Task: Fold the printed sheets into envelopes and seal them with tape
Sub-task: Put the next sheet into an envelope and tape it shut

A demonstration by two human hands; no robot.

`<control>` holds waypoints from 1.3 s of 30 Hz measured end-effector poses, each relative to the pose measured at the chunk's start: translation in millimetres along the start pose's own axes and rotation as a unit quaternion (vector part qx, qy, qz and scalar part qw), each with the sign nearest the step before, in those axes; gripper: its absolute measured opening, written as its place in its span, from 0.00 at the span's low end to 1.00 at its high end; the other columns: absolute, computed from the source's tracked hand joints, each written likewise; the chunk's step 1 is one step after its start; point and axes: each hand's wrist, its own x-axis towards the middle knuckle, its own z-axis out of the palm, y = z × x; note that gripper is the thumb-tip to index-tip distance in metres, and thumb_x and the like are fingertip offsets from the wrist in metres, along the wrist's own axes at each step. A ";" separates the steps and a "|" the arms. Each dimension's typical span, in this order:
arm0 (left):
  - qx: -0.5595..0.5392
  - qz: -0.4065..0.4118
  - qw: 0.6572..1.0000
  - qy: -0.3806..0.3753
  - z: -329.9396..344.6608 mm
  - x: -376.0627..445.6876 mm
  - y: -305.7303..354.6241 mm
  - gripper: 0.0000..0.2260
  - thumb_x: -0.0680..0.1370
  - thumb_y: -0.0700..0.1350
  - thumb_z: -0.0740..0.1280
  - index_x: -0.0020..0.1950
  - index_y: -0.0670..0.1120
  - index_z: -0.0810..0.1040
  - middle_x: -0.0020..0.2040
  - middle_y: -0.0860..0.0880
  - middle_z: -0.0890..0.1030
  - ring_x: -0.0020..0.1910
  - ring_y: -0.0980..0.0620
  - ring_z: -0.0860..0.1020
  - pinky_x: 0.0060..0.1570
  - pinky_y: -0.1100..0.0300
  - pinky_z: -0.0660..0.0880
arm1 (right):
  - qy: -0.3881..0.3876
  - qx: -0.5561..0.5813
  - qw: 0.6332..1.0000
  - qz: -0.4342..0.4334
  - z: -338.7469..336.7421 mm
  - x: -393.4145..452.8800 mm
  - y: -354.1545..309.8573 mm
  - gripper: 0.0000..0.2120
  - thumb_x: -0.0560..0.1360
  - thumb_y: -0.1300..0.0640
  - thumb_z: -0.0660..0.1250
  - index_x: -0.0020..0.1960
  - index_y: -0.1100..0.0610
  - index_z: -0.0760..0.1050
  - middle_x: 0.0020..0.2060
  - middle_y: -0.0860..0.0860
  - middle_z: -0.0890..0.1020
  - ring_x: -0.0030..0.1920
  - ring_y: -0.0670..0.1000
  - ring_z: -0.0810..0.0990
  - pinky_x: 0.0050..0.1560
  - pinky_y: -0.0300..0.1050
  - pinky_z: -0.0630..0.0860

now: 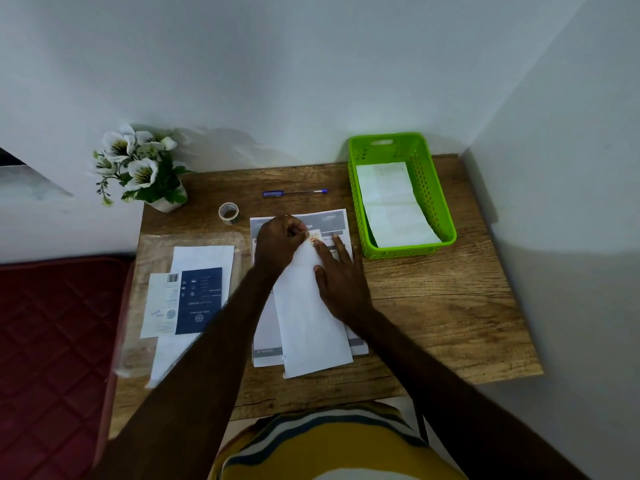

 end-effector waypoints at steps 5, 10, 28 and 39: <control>0.089 0.062 0.993 0.051 8.2 -17.1 7.9 0.08 0.80 0.43 0.70 0.56 0.42 0.83 0.55 0.43 0.83 0.56 0.45 0.79 0.58 0.49 0.77 | -0.002 -0.016 1.000 -0.007 1.0 -1.5 -2.7 0.28 0.84 0.50 0.59 0.82 0.53 0.58 0.81 0.56 0.57 0.82 0.54 0.51 0.80 0.62 0.50; 0.266 0.141 0.947 0.110 12.4 -40.5 2.6 0.13 0.76 0.44 0.75 0.59 0.41 0.83 0.57 0.39 0.83 0.56 0.37 0.81 0.58 0.41 0.77 | 0.014 -0.040 0.999 -0.030 3.9 -3.2 -1.8 0.28 0.83 0.52 0.62 0.80 0.57 0.61 0.79 0.58 0.63 0.81 0.57 0.56 0.78 0.66 0.55; 0.296 0.137 0.943 0.072 -1.4 -71.4 -20.0 0.17 0.84 0.49 0.63 0.70 0.43 0.79 0.70 0.43 0.79 0.71 0.43 0.76 0.76 0.42 0.62 | -0.020 -0.084 0.996 -0.038 16.2 -5.0 -3.5 0.27 0.85 0.53 0.54 0.82 0.59 0.55 0.81 0.54 0.58 0.82 0.56 0.52 0.79 0.66 0.52; 0.272 0.103 0.953 0.082 -1.2 -74.2 -14.3 0.17 0.84 0.48 0.64 0.69 0.42 0.79 0.68 0.42 0.80 0.70 0.41 0.76 0.74 0.36 0.64 | 0.005 -0.058 0.998 -0.027 18.6 -7.6 -2.3 0.28 0.84 0.53 0.57 0.82 0.58 0.57 0.80 0.54 0.62 0.81 0.56 0.56 0.79 0.65 0.54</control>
